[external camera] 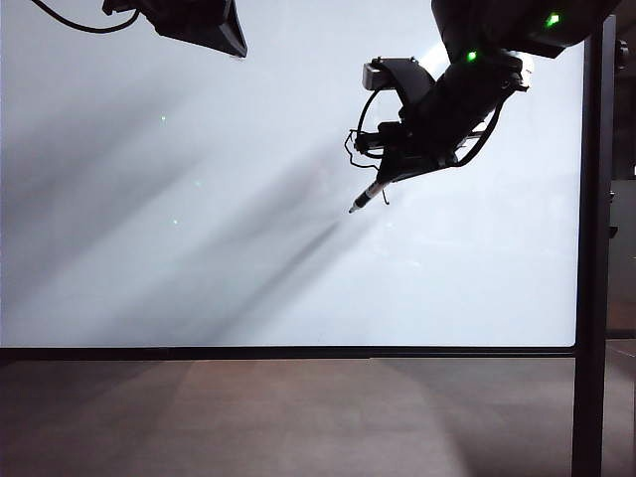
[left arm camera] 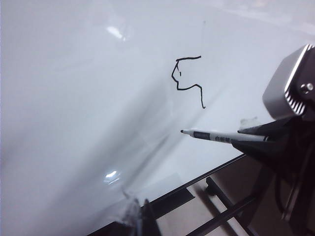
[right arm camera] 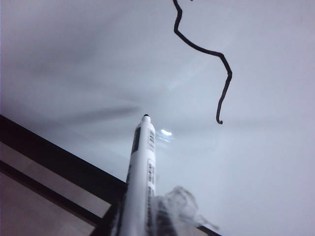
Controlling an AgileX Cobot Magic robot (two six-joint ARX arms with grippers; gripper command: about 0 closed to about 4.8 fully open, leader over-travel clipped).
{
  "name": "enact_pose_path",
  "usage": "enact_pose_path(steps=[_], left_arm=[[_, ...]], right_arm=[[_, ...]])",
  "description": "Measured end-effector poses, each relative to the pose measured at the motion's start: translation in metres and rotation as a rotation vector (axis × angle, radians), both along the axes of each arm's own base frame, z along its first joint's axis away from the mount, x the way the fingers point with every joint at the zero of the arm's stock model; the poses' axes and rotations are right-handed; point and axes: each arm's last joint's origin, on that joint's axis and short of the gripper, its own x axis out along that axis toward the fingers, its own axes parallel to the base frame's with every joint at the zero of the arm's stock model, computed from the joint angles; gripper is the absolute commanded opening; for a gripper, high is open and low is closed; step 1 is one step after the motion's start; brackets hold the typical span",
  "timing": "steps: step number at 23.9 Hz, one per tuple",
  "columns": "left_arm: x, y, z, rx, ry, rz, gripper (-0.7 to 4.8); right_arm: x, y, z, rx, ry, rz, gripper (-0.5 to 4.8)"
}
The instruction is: Reach to the right to find the marker pen, pick it up, and write the number 5 on the whiteboard.
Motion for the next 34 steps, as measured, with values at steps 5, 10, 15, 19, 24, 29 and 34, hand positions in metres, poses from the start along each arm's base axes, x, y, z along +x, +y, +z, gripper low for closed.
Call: enact_pose_path(steps=[5, 10, 15, 19, 24, 29, 34], left_arm=[[0.0, 0.0, 0.0, 0.0, 0.0, 0.0, -0.04], [0.0, 0.0, 0.0, 0.0, 0.0, -0.001, -0.04], [0.0, 0.0, 0.0, 0.0, 0.0, 0.0, -0.04], [0.0, 0.0, 0.0, 0.0, 0.0, -0.001, -0.04], [0.0, 0.0, 0.0, 0.0, 0.0, 0.0, -0.04], [0.0, 0.0, 0.0, 0.0, 0.0, 0.0, -0.04], [0.0, 0.0, 0.0, 0.0, 0.0, -0.001, -0.04]], right_arm=[[0.001, 0.001, 0.006, 0.023, -0.052, 0.0, -0.06], [0.001, 0.0, 0.007, 0.024, -0.054, 0.0, -0.06], [0.001, 0.0, 0.007, 0.025, -0.056, -0.002, -0.06], [0.004, -0.005, 0.009, 0.034, -0.081, -0.017, -0.05], [0.008, -0.014, 0.01, 0.042, -0.09, -0.028, -0.06], [0.009, -0.018, 0.008, 0.038, -0.073, -0.032, -0.06], [0.009, -0.017, 0.008, 0.038, -0.067, -0.022, -0.05]])
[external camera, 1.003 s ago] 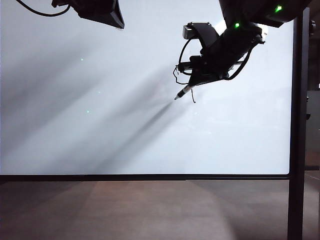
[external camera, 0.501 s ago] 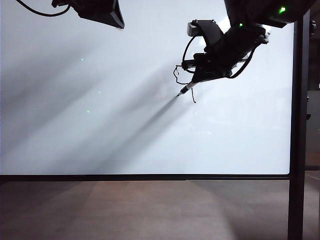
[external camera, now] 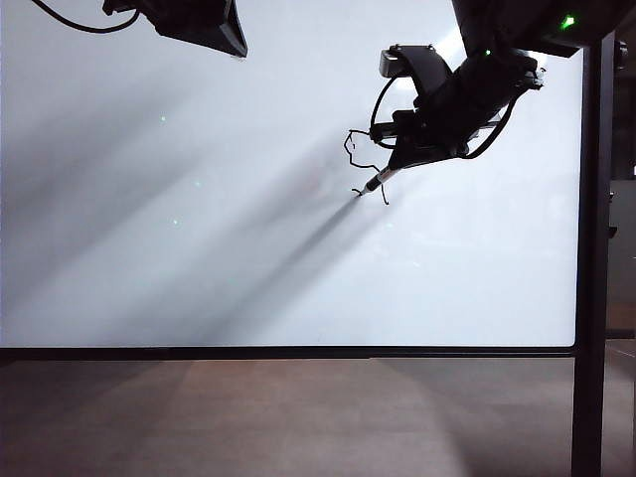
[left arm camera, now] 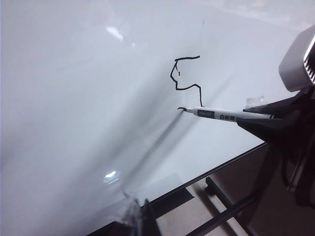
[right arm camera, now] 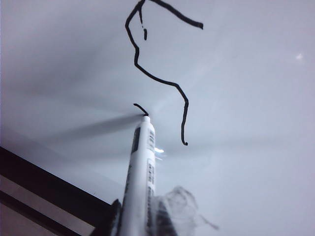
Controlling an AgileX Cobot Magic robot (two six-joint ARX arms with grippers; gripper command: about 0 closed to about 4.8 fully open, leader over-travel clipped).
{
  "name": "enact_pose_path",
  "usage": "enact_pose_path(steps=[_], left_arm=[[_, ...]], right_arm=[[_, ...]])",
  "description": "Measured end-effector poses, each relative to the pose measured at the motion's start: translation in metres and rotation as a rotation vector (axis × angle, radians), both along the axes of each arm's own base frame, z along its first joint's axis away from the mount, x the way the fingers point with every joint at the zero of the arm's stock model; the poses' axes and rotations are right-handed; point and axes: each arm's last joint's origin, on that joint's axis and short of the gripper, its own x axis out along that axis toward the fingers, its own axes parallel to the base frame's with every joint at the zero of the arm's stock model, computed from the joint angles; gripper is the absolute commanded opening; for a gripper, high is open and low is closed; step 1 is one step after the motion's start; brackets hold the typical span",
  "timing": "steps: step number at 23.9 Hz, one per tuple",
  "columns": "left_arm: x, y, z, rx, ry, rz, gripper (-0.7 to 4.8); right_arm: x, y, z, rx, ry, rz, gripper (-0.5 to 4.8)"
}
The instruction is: Reach to the right to find the marker pen, pick it up, and write the number 5 on the whiteboard.
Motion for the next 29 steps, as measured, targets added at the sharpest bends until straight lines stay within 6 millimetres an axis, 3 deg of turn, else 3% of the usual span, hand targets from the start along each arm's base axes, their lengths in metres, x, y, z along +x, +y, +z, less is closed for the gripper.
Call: enact_pose_path(steps=[29], left_arm=[[0.0, 0.0002, 0.0001, 0.0, 0.0, 0.001, -0.04]], right_arm=[[0.001, 0.0008, -0.0019, 0.004, 0.003, 0.017, -0.05]])
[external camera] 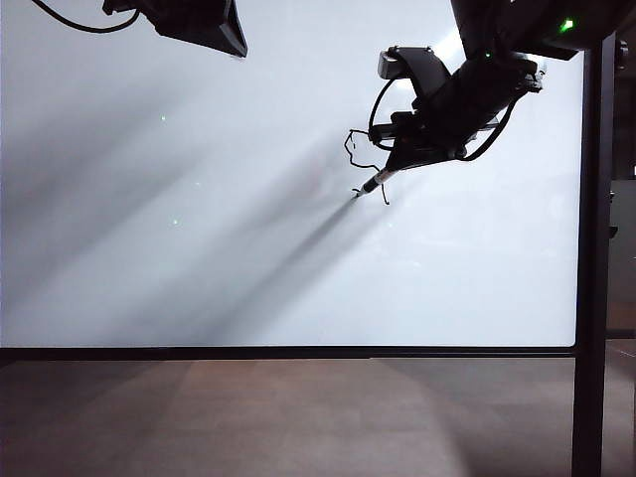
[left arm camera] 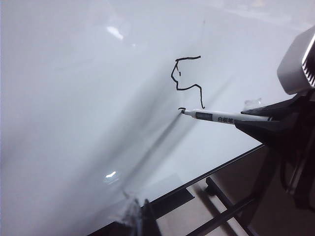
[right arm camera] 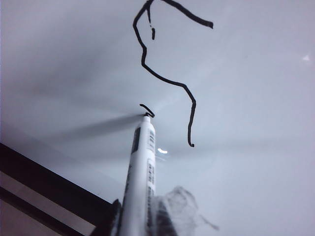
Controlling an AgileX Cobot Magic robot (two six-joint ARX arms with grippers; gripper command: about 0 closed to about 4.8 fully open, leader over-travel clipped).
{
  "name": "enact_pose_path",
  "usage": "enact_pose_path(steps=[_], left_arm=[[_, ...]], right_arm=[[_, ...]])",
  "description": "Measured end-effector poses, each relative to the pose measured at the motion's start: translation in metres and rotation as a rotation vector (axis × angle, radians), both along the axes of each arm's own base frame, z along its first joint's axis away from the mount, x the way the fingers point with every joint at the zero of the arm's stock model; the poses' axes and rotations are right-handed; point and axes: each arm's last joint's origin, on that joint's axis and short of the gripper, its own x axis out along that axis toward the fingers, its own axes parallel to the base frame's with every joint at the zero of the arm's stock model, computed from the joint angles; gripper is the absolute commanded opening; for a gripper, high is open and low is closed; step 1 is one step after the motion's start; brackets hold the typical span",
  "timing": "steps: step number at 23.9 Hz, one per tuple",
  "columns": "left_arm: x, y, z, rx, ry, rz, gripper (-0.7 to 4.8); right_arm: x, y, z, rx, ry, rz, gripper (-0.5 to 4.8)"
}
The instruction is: Reach to the right to find the marker pen, pick it up, and write the number 5 on the whiteboard.
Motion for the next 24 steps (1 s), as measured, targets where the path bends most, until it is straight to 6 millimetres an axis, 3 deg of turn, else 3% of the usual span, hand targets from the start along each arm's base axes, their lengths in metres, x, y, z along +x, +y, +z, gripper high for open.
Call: enact_pose_path(steps=[24], left_arm=[[0.0, 0.0, 0.0, 0.0, 0.0, 0.0, -0.04]], right_arm=[[0.006, -0.019, -0.003, -0.016, 0.028, -0.064, -0.05]])
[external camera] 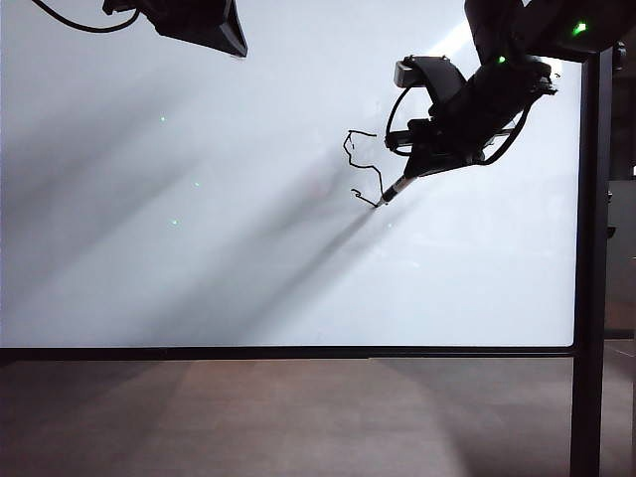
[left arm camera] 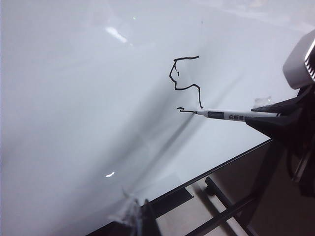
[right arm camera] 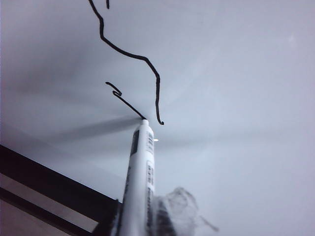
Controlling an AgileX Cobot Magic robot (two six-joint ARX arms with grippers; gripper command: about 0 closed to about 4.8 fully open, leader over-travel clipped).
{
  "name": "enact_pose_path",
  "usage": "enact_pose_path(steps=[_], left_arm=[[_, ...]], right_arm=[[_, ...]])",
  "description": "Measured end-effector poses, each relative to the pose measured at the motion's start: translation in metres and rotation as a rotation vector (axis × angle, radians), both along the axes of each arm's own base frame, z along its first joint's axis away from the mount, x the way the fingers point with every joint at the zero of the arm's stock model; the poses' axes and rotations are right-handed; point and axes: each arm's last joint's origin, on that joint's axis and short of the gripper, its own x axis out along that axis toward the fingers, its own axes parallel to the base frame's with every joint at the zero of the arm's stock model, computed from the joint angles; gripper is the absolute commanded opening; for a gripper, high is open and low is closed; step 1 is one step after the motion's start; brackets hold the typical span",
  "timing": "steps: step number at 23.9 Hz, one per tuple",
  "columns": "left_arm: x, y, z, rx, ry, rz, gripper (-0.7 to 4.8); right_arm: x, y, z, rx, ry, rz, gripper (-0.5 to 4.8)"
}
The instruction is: Reach to the right to find the marker pen, pick it up, and write the number 5 on the whiteboard.
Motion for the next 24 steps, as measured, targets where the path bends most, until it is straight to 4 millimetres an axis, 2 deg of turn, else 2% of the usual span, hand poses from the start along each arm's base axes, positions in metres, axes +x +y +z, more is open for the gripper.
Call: enact_pose_path(steps=[24], left_arm=[[0.0, 0.0, -0.0002, 0.001, 0.002, 0.0, -0.04]], right_arm=[[-0.0025, -0.0033, 0.0074, 0.001, -0.014, -0.016, -0.06]])
